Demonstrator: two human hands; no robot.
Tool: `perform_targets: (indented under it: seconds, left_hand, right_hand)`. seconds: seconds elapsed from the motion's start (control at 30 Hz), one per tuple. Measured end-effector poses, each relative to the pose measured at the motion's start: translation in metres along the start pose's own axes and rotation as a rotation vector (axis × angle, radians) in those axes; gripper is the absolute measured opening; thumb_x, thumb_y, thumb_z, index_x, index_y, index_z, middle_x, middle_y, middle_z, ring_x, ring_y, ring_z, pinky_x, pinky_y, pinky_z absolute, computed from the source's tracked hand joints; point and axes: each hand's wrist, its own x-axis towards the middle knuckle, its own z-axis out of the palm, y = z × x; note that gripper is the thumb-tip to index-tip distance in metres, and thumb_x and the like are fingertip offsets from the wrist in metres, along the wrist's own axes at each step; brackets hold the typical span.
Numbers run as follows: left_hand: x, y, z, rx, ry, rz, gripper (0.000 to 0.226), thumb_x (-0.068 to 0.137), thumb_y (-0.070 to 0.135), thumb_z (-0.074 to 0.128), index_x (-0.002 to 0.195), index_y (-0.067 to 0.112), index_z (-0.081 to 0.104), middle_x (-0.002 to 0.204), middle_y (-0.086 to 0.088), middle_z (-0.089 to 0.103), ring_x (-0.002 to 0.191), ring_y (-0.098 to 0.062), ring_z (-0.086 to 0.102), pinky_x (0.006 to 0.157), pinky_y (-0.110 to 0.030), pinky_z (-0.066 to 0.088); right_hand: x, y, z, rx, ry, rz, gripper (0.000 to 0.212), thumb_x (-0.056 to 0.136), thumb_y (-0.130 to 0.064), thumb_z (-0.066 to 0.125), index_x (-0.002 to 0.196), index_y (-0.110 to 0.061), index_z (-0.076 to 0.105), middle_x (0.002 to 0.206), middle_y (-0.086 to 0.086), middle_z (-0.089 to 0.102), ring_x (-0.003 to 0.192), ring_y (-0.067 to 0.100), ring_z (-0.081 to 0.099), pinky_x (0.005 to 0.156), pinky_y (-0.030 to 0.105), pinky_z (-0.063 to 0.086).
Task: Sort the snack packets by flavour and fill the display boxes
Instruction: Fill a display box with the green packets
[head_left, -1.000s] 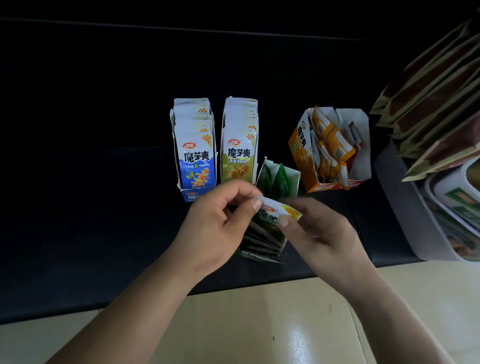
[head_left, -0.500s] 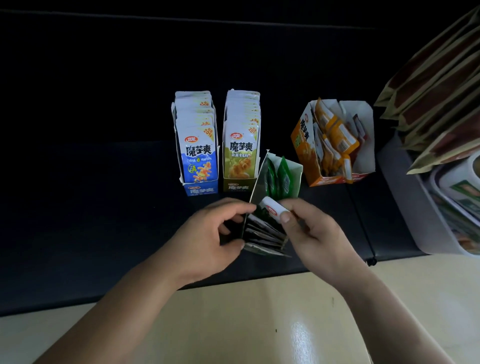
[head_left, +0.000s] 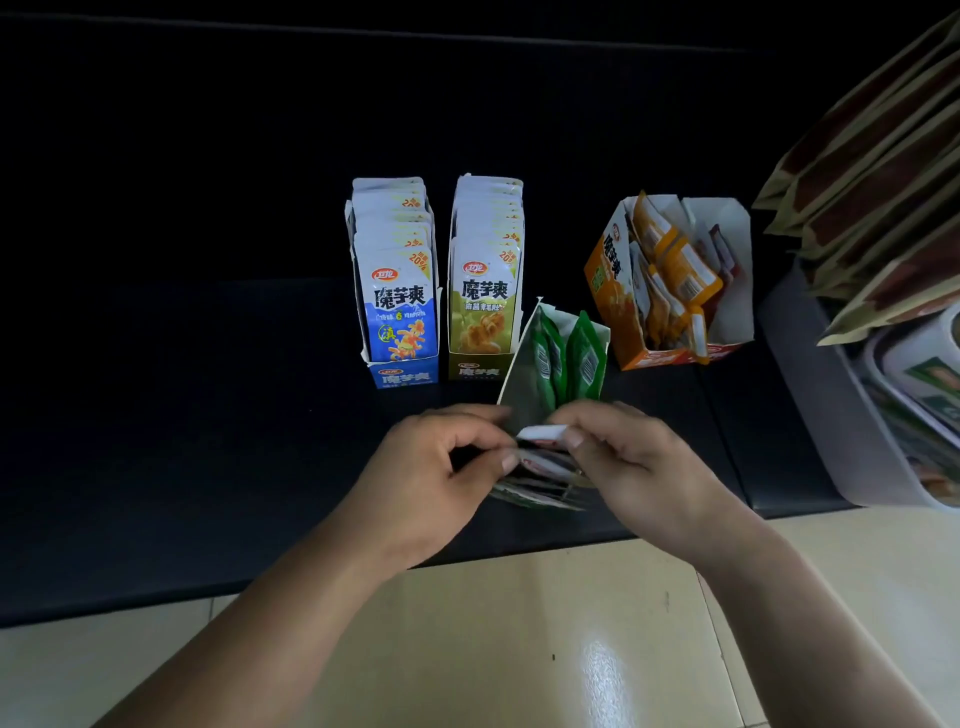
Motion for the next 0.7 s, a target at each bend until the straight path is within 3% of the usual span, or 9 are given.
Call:
perform_targets:
  seconds: [0.07,0.13,0.23,0.27,0.3,0.4,0.47,0.6,0.7]
  left_hand:
    - [-0.002,0.004,-0.002,-0.024,0.002,-0.051,0.03,0.093,0.001,0.068,0.096,0.027,0.083,0.112,0.022,0.074,0.106,0.012,0.065,0.092,-0.006,0.046]
    - [-0.002,0.007,-0.003,-0.111,0.089,-0.072,0.038,0.09,-0.01,0.058,0.088,0.023,0.077,0.103,0.017,0.078,0.096,0.004,0.07,0.08,-0.007,0.049]
    - [0.003,0.016,-0.002,-0.229,0.071,-0.082,0.026,0.099,0.001,0.058,0.104,0.023,0.07,0.103,0.012,0.077,0.097,-0.005,0.071,0.086,-0.02,0.055]
    - [0.003,0.018,0.001,-0.221,0.033,-0.08,0.022,0.101,0.01,0.06,0.112,0.027,0.069,0.104,0.013,0.077,0.099,-0.005,0.071,0.09,-0.024,0.056]
    - [0.004,0.018,0.002,-0.178,0.012,-0.074,0.021,0.102,0.019,0.061,0.118,0.032,0.067,0.104,0.014,0.076,0.098,-0.005,0.071,0.091,-0.027,0.057]
    - [0.004,0.018,0.005,-0.084,0.023,-0.077,0.021,0.101,0.027,0.063,0.119,0.037,0.067,0.101,0.02,0.074,0.086,0.0,0.069,0.076,-0.017,0.052]
    - [0.003,0.018,0.005,-0.099,0.043,-0.098,0.021,0.099,0.025,0.065,0.116,0.037,0.068,0.099,0.022,0.074,0.09,0.004,0.068,0.073,-0.009,0.047]
    - [0.001,0.021,0.006,-0.105,0.058,-0.104,0.02,0.097,0.025,0.069,0.113,0.037,0.071,0.099,0.022,0.073,0.096,0.006,0.068,0.08,-0.008,0.049]
    - [0.0,0.022,0.006,-0.113,0.066,-0.104,0.019,0.096,0.024,0.071,0.111,0.036,0.072,0.098,0.022,0.074,0.096,0.006,0.068,0.083,-0.01,0.051]
  right_hand:
    - [-0.002,-0.002,-0.002,0.087,-0.046,0.083,0.023,0.107,-0.03,0.051,0.105,-0.044,0.07,0.102,-0.004,0.057,0.102,0.006,0.055,0.084,0.024,0.044]
    - [-0.003,-0.008,-0.004,0.177,-0.087,0.128,0.027,0.106,-0.03,0.054,0.107,-0.049,0.073,0.109,-0.008,0.057,0.109,0.001,0.055,0.089,0.017,0.041]
    - [-0.002,-0.011,-0.004,0.295,-0.091,0.113,0.024,0.107,-0.036,0.053,0.11,-0.031,0.077,0.106,0.003,0.066,0.105,0.015,0.063,0.089,0.037,0.051]
    - [-0.001,-0.012,-0.003,0.327,-0.036,0.083,0.028,0.107,-0.037,0.054,0.107,-0.022,0.076,0.099,0.01,0.068,0.098,0.023,0.066,0.085,0.045,0.054]
    - [0.0,-0.014,-0.002,0.334,0.057,0.057,0.026,0.106,-0.035,0.056,0.103,-0.019,0.076,0.092,0.01,0.07,0.091,0.025,0.068,0.081,0.045,0.056]
    - [0.008,-0.012,0.0,0.196,0.367,0.047,0.007,0.098,-0.019,0.07,0.097,-0.023,0.076,0.078,-0.005,0.072,0.075,0.01,0.068,0.069,0.031,0.057]
    - [0.016,-0.009,0.0,0.055,0.478,0.114,0.008,0.091,-0.03,0.077,0.097,-0.024,0.077,0.075,-0.011,0.07,0.072,0.008,0.068,0.066,0.036,0.058]
    - [0.034,-0.014,0.007,-0.3,0.511,0.209,0.037,0.083,-0.064,0.073,0.106,-0.036,0.077,0.077,-0.015,0.057,0.076,0.011,0.059,0.058,0.028,0.046]
    - [0.042,-0.018,0.017,-0.354,0.554,0.212,0.034,0.084,-0.058,0.077,0.112,-0.039,0.077,0.098,-0.009,0.054,0.095,0.017,0.059,0.061,0.029,0.049]
